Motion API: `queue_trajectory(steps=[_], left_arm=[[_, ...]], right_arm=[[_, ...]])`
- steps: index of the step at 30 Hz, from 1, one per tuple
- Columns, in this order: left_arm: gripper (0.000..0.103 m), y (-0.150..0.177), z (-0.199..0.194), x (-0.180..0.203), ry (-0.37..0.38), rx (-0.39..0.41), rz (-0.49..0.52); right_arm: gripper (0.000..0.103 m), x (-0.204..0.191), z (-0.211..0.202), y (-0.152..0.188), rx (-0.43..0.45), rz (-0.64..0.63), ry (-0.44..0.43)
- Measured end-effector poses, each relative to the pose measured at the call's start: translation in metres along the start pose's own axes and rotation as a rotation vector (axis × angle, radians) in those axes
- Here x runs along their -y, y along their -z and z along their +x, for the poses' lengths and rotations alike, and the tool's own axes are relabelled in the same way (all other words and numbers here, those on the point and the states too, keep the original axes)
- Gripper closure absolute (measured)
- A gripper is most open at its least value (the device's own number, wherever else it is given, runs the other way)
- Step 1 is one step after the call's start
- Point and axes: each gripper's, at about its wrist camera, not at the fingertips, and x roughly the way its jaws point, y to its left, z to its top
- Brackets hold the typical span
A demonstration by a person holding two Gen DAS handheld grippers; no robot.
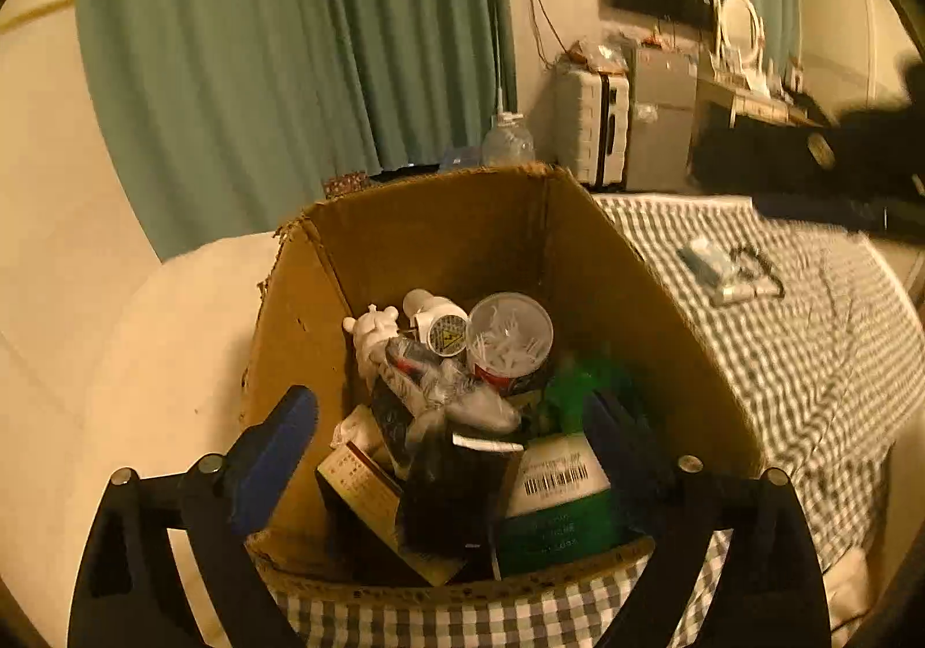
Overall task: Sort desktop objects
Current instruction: 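Open both tools to drop the black cup and green bag into the box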
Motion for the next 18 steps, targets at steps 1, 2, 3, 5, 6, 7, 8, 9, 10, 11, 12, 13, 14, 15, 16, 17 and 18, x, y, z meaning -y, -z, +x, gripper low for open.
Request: queue_trajectory(steps=[1,2,3,5,6,7,8,9,10,11,12,13,14,15,16,17,18], left_arm=[[0.007,0.000,-0.002,0.004,-0.012,-0.006,0.011],[0.007,-0.001,-0.004,0.008,-0.022,-0.004,0.022],[0.007,-0.002,-0.009,0.013,-0.016,0.007,0.035],[0.007,-0.004,-0.017,0.019,0.011,0.028,0.046],[0.006,-0.004,-0.023,0.023,0.023,0.036,0.045],[0.005,-0.005,-0.028,0.028,0.026,0.042,0.035],[0.005,-0.005,-0.030,0.029,0.026,0.045,0.023],[0.005,-0.006,-0.032,0.031,0.029,0.039,0.010],[0.005,-0.005,-0.035,0.035,0.034,0.027,0.000],[0.005,-0.002,-0.037,0.038,0.033,0.017,-0.010],[0.004,0.000,-0.041,0.043,0.024,0.008,-0.031],[0.005,0.002,-0.044,0.048,0.026,0.002,-0.040],[0.005,0.002,-0.046,0.053,0.031,-0.004,-0.047],[0.005,0.002,-0.048,0.061,0.029,-0.014,-0.053],[0.005,0.001,-0.051,0.069,0.026,-0.023,-0.055],[0.005,-0.001,-0.054,0.079,0.018,-0.027,-0.059],[0.004,-0.003,-0.055,0.086,0.014,-0.029,-0.057]], right_arm=[[0.045,0.003,-0.002,-0.001,0.010,0.001,0.010],[0.045,0.007,-0.005,0.000,0.017,0.009,0.016],[0.045,0.011,-0.011,0.002,0.033,0.019,0.029],[0.045,0.019,-0.024,0.006,0.070,0.010,0.049],[0.045,0.022,-0.032,0.009,0.086,-0.012,0.056],[0.045,0.026,-0.039,0.012,0.098,-0.034,0.071],[0.045,0.028,-0.048,0.015,0.110,-0.064,0.101],[0.045,0.029,-0.060,0.018,0.132,-0.105,0.151],[0.045,0.032,-0.070,0.020,0.151,-0.138,0.197],[0.045,0.035,-0.080,0.024,0.166,-0.163,0.239],[0.045,0.040,-0.091,0.027,0.173,-0.173,0.273],[0.044,0.047,-0.103,0.030,0.183,-0.173,0.295],[0.041,0.054,-0.113,0.031,0.196,-0.172,0.299],[0.039,0.061,-0.124,0.034,0.214,-0.171,0.309],[0.038,0.069,-0.134,0.036,0.234,-0.171,0.329],[0.035,0.075,-0.141,0.037,0.244,-0.172,0.342],[0.035,0.083,-0.149,0.038,0.257,-0.173,0.353]])
